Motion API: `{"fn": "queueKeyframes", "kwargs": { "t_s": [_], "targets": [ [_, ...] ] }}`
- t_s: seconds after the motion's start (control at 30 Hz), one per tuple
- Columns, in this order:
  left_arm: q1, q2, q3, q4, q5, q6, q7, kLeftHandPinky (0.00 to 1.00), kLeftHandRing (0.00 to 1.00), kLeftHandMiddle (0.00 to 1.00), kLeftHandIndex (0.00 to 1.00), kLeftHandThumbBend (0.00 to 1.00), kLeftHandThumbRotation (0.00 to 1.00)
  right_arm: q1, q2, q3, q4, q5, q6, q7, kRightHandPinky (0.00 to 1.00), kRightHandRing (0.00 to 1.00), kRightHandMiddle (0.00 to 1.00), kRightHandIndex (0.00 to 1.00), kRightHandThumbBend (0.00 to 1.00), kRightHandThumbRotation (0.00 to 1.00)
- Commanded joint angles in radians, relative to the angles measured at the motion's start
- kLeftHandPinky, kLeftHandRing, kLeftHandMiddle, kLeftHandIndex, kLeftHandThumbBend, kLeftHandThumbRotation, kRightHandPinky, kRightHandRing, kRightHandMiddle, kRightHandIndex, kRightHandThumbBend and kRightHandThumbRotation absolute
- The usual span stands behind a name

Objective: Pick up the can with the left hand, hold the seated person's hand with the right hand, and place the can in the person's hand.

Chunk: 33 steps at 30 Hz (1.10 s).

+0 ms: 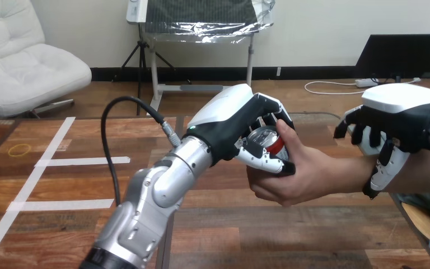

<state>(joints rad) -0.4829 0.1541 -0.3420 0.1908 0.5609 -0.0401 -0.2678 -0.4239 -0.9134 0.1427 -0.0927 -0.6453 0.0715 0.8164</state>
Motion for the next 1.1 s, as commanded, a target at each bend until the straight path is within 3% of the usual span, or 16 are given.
{"fn": "queueKeyframes", "kwargs": {
  "t_s": [0.0,0.4,0.67,1.07],
  "targets": [
    [-0.023,0.065,0.020,-0.061,-0.020,-0.010,-0.039,0.36,0.46,0.53,0.59,0.63,0.01,0.003,-0.045,-0.083,-0.057,0.009,0.012,-0.040,0.66,0.76,0.81,0.81,0.81,0.00],
    [-0.003,0.175,0.106,-0.107,-0.084,0.031,-0.106,0.37,0.46,0.54,0.62,0.62,0.05,0.074,-0.065,-0.156,-0.122,0.039,0.045,-0.016,0.66,0.78,0.82,0.82,0.79,0.00],
    [0.011,0.254,0.153,-0.126,-0.113,0.033,-0.124,0.38,0.47,0.55,0.62,0.64,0.07,0.107,-0.082,-0.194,-0.165,0.061,0.084,0.004,0.67,0.81,0.84,0.83,0.78,0.00],
    [0.057,0.353,0.223,-0.118,-0.177,-0.037,-0.109,0.42,0.50,0.57,0.63,0.64,0.05,0.132,-0.107,-0.227,-0.203,0.078,0.116,0.024,0.67,0.81,0.85,0.83,0.79,0.00]
  ]
}}
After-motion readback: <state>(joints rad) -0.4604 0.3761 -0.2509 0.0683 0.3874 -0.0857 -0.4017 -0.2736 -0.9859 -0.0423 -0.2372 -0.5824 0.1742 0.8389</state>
